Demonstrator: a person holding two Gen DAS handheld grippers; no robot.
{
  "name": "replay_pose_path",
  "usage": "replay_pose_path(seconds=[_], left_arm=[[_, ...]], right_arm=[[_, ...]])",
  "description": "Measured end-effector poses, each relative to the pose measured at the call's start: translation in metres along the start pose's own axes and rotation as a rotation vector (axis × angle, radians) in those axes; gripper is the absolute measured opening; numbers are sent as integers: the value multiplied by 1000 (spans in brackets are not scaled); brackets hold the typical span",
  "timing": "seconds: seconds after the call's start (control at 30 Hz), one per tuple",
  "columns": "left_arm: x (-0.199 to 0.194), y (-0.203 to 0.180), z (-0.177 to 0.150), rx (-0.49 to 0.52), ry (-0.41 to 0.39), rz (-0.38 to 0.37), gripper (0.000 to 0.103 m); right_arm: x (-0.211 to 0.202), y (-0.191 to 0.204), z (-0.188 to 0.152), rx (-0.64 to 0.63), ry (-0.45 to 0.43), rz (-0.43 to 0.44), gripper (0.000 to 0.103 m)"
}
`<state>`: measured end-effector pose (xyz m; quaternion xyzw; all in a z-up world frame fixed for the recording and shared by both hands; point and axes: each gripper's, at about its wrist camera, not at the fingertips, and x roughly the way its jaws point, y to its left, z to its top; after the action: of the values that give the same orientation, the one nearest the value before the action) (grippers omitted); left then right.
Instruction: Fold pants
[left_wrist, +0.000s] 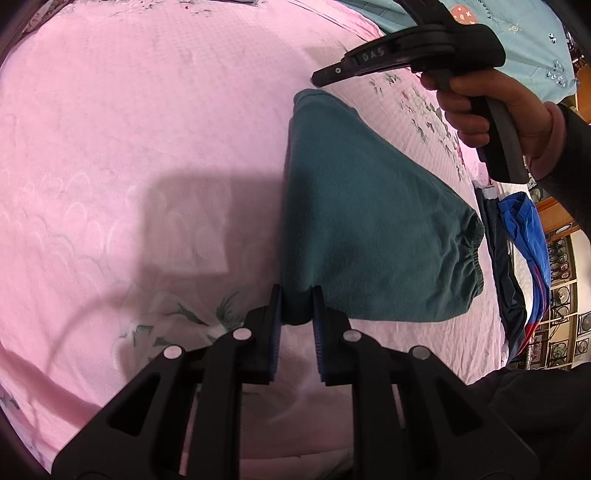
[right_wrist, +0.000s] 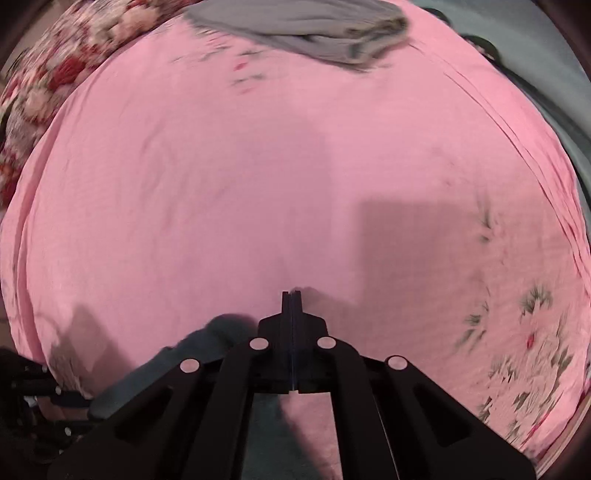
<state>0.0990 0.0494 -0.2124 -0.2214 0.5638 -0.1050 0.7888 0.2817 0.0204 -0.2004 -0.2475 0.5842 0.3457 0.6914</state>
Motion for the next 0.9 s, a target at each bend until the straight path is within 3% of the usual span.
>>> replay_pose_path(seconds=[0.07, 0.27, 0.4, 0.5, 0.6, 0.67, 0.8, 0.9], left_arm=[[1, 0, 0, 1, 0, 2, 15], [1, 0, 0, 1, 1, 2, 15], [2, -1, 0, 4, 9, 11, 15], [3, -2, -1, 6, 10, 15, 15], [3, -5, 0, 8, 9, 13, 15], [3, -6, -1, 10, 8, 10, 15], [1, -4, -1, 1, 14, 3, 15], [-4, 2, -5, -15, 22, 3, 16]], right_arm=[[-12, -5, -4, 64, -28, 108, 1], [-28, 25, -21, -11, -25, 270, 6], [1, 32, -25, -73, 30, 218, 3], [5, 18, -23, 1, -9, 261, 0], [-4, 11, -21, 64, -69, 226, 0], [-16, 8, -25, 109, -117, 227, 7], [-44, 5, -41, 187, -168, 368, 7], [-56, 22, -64, 169, -169, 438, 7]])
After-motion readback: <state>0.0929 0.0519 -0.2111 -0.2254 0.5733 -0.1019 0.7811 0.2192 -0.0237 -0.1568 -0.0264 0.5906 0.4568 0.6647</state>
